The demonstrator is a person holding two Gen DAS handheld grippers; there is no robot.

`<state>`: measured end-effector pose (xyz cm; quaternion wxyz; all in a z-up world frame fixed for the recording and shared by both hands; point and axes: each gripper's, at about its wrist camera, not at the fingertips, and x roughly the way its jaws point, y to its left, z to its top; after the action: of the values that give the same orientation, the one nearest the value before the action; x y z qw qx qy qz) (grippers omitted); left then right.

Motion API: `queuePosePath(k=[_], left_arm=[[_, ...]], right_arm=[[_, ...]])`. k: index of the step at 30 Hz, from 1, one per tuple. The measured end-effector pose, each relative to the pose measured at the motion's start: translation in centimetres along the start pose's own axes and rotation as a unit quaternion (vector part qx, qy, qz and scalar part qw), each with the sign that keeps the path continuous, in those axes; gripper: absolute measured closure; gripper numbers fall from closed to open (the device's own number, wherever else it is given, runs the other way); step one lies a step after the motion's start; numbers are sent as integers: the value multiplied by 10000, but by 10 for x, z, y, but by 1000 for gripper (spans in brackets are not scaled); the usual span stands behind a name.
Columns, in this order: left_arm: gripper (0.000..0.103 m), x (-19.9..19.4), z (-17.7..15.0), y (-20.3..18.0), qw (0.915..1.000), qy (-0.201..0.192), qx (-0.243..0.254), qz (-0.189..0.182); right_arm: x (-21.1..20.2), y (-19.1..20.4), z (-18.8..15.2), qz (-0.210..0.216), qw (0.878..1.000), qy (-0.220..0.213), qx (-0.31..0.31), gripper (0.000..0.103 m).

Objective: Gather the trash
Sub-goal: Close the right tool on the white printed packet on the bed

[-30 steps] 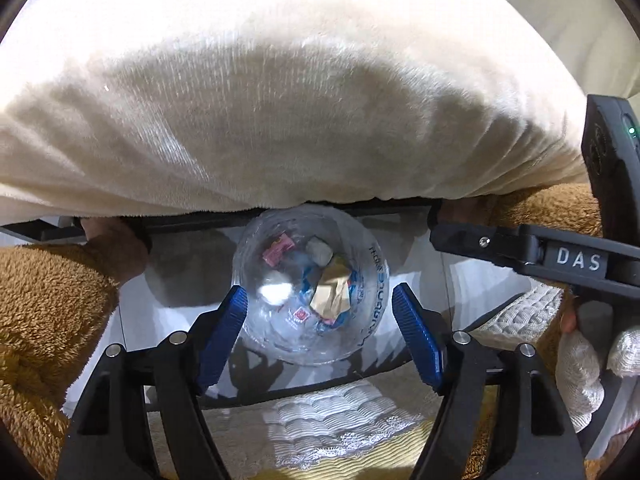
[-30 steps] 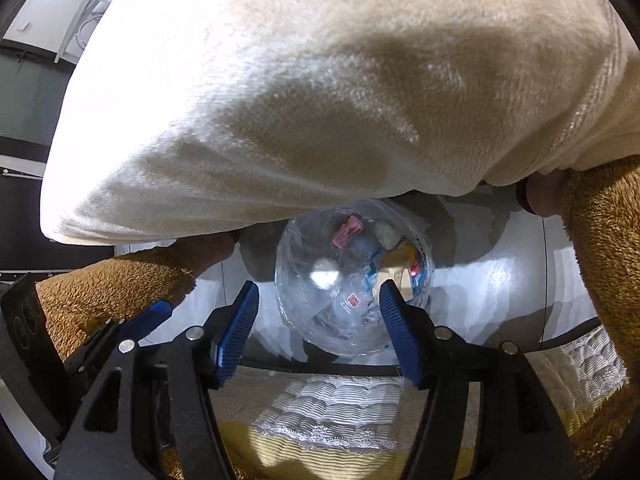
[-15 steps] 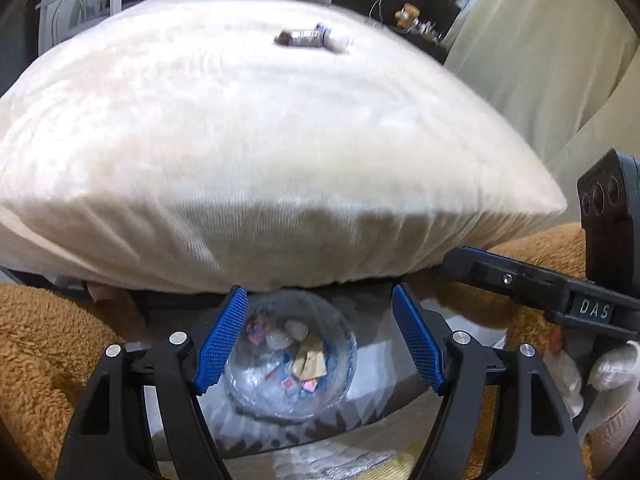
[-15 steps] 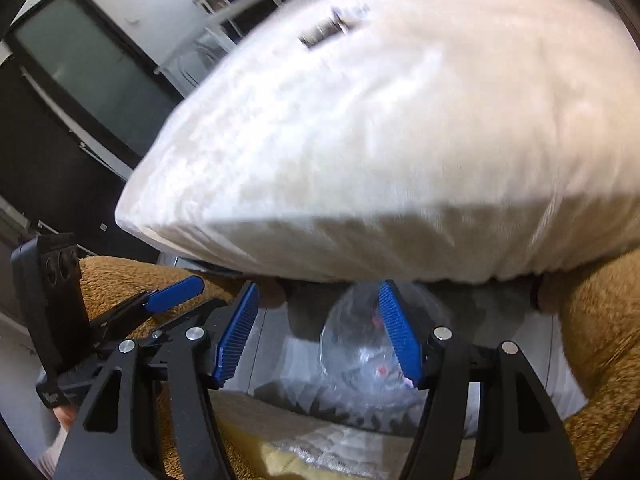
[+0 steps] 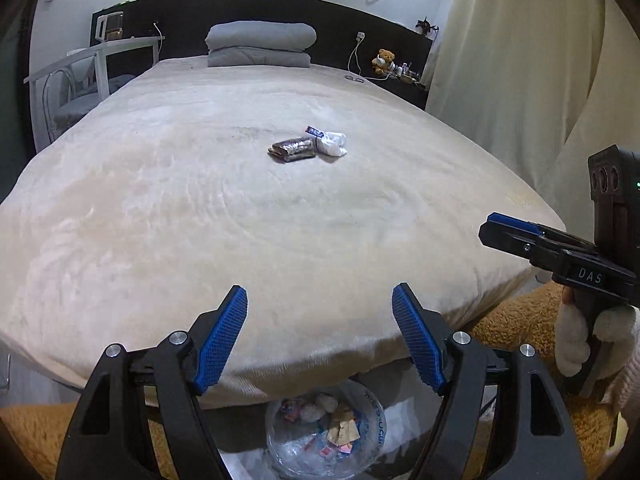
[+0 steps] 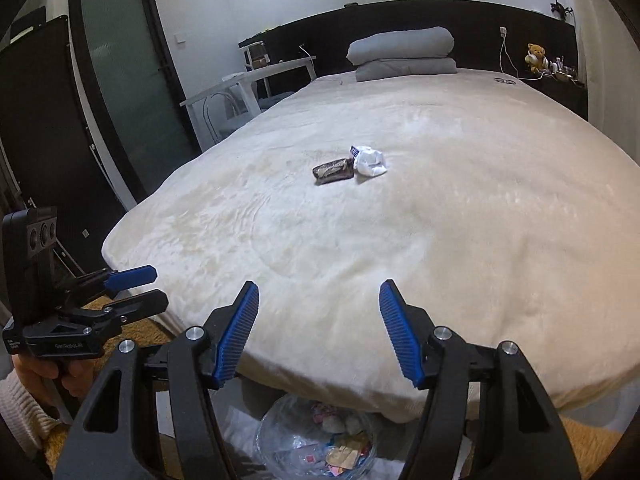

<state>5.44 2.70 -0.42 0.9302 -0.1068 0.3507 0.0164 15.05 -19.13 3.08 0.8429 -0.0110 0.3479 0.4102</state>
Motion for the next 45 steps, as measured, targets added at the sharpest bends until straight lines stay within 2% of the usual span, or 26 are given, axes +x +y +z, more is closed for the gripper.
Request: queuePosePath(k=[8, 15, 18, 20, 23, 24, 25, 31, 40, 42, 44, 45], left_arm=[[29, 24, 50, 31, 9999, -91, -74, 109], [29, 49, 87, 47, 9998, -93, -145, 74], [19, 60, 99, 54, 9997, -76, -197, 83], [18, 67, 107, 59, 9996, -74, -243, 128], [15, 78, 117, 65, 9994, -49, -321, 124], [8, 81, 120, 68, 9993, -61, -346, 143], [7, 84, 124, 71, 9991, -78, -374, 176], [7, 104, 139, 95, 9974, 31, -687, 228], [7, 123, 147, 116, 9956, 119, -885, 279], [7, 126, 148, 115, 9960, 108, -830, 311], [7, 129, 148, 116, 9961, 120, -792, 368], [7, 130, 148, 118, 9959, 136, -816, 372]], right_arm=[[44, -33, 53, -24, 9997, 99, 237, 40], [91, -46, 88, -94, 9995, 253, 154, 40], [112, -54, 101, -119, 9993, 322, 175, 40], [125, -61, 109, -121, 9991, 342, 230, 39], [144, -69, 119, -44, 9986, 415, 312, 34], [150, -70, 123, -63, 9985, 427, 333, 33], [155, -73, 125, -69, 9983, 443, 375, 30], [191, -81, 139, -60, 9970, 556, 538, 30], [235, -79, 151, -47, 9955, 820, 466, 30], [241, -77, 153, -44, 9956, 833, 433, 32], [247, -76, 154, -105, 9950, 923, 362, 48], [248, -76, 154, -116, 9950, 915, 370, 50]])
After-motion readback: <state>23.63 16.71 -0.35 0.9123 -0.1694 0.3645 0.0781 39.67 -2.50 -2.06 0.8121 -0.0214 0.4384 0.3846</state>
